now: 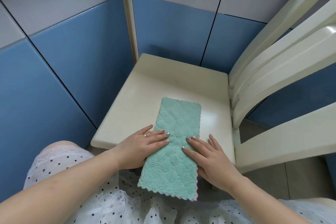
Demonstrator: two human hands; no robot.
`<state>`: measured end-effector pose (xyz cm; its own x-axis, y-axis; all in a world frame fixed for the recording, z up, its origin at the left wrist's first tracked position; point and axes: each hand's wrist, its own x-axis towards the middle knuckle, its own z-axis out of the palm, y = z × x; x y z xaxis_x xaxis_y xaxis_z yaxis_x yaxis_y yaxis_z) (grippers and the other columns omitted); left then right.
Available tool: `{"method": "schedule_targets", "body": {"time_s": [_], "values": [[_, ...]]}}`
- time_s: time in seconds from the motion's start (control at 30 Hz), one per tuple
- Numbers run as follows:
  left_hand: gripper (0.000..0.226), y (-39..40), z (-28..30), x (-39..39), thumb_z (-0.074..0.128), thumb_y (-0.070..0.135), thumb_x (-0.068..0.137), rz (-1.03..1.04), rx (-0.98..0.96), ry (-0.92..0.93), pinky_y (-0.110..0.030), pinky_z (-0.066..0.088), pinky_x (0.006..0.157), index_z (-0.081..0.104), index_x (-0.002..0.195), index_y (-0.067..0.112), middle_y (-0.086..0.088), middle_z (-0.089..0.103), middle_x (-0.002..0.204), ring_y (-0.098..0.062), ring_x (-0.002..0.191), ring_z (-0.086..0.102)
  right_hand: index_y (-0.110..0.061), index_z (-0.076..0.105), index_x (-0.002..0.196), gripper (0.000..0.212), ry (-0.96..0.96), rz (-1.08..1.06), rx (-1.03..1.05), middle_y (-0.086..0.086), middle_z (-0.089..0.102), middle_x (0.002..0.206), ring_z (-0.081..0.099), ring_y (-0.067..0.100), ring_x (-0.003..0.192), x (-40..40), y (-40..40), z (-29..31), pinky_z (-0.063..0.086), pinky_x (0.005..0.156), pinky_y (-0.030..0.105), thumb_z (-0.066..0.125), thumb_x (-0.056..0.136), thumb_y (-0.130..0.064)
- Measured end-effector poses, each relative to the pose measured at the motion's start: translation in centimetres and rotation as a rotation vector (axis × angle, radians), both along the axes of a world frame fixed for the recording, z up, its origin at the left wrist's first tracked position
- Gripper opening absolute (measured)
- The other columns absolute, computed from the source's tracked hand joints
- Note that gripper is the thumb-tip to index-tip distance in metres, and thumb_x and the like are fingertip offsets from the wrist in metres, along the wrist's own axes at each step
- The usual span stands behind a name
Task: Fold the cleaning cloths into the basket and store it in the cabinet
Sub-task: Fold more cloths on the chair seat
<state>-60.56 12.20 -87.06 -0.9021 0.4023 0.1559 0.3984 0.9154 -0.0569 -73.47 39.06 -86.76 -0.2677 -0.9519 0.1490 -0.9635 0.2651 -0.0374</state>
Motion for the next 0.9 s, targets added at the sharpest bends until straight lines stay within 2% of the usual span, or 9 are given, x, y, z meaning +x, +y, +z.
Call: {"method": "schedule_targets", "body": {"time_s": [0.07,0.13,0.23,0.33,0.4,0.5,0.6,0.77,0.9], "values": [[0.052,0.2,-0.1,-0.2,0.061,0.036,0.084,0.049,0.162,0.001,-0.04,0.035,0.11,0.05,0.133,0.022,0.005,0.05,0.14,-0.01,0.131,0.044,-0.032,0.055,0.124,0.04,-0.136,-0.056,-0.09,-0.007,0.057,0.132,0.053,0.012,0.123,-0.2,-0.2,0.2,0.035,0.106,0.052,0.042,0.088,-0.044],[0.039,0.3,-0.1,-0.5,0.057,0.033,0.085,0.132,0.394,0.003,-0.035,0.045,0.101,0.06,0.123,0.026,0.01,0.057,0.132,-0.007,0.124,0.051,-0.03,0.062,0.115,0.032,-0.367,-0.147,-0.187,-0.012,0.061,0.125,0.054,0.006,0.116,-0.4,-0.8,0.7,0.039,0.106,0.043,0.051,0.086,-0.038],[0.032,0.8,1.1,-1.4,0.053,0.036,0.084,0.345,0.743,-0.103,-0.028,0.052,0.087,0.069,0.108,0.022,0.009,0.069,0.111,-0.004,0.101,0.062,-0.022,0.066,0.11,0.023,-0.615,-0.326,-0.254,-0.018,0.058,0.114,0.055,0.004,0.103,-0.8,-2.1,1.7,0.046,0.089,0.02,0.053,0.092,-0.022],[0.036,1.4,3.0,-2.8,0.055,0.049,0.088,0.624,1.015,-0.259,-0.029,0.048,0.072,0.07,0.098,0.018,0.008,0.069,0.088,-0.002,0.075,0.06,-0.022,0.066,0.105,0.032,-0.687,-0.436,-0.337,-0.014,0.061,0.099,0.055,0.003,0.087,-1.4,-3.5,2.4,0.044,0.072,0.018,0.04,0.096,-0.038],[0.025,1.3,3.4,-3.7,0.055,0.042,0.091,0.702,1.066,-0.234,-0.026,0.048,0.074,0.068,0.099,0.022,0.013,0.069,0.088,-0.003,0.079,0.062,-0.016,0.063,0.091,0.034,-0.705,-0.511,-0.365,-0.007,0.059,0.084,0.052,0.008,0.077,-2.1,-4.3,2.5,0.041,0.066,0.027,0.039,0.096,-0.04],[0.03,1.2,3.7,-4.8,0.053,0.036,0.093,0.812,1.069,-0.214,-0.03,0.039,0.061,0.057,0.075,0.013,0.003,0.055,0.065,-0.014,0.059,0.05,-0.013,0.047,0.071,0.034,-0.679,-0.603,-0.285,-0.003,0.048,0.07,0.046,0.014,0.066,-3.1,-5.5,2.9,0.033,0.06,0.031,0.044,0.097,-0.034],[0.031,1.0,4.0,-6.2,0.053,0.035,0.093,0.907,1.011,-0.219,-0.032,0.039,0.06,0.059,0.08,0.008,-0.004,0.058,0.069,-0.02,0.062,0.052,-0.015,0.044,0.068,0.034,-0.689,-0.68,-0.247,0.0,0.052,0.066,0.047,0.02,0.066,-4.1,-6.4,3.6,0.031,0.058,0.035,0.045,0.096,-0.034],[0.026,0.5,4.5,-7.9,0.054,0.033,0.092,1.005,0.906,-0.283,-0.028,0.034,0.058,0.057,0.078,0.012,0.003,0.05,0.065,-0.016,0.064,0.047,-0.014,0.038,0.065,0.038,-0.703,-0.771,-0.22,-0.001,0.043,0.058,0.038,0.017,0.056,-4.9,-7.3,4.0,0.024,0.052,0.031,0.05,0.094,-0.036],[0.022,0.2,4.6,-8.5,0.058,0.034,0.09,1.034,0.911,-0.354,-0.027,0.04,0.063,0.06,0.087,0.013,0.0,0.062,0.079,-0.016,0.064,0.054,-0.014,0.04,0.066,0.036,-0.665,-0.777,-0.207,0.0,0.045,0.06,0.039,0.018,0.057,-4.9,-7.3,3.8,0.025,0.052,0.032,0.052,0.093,-0.035]]}}
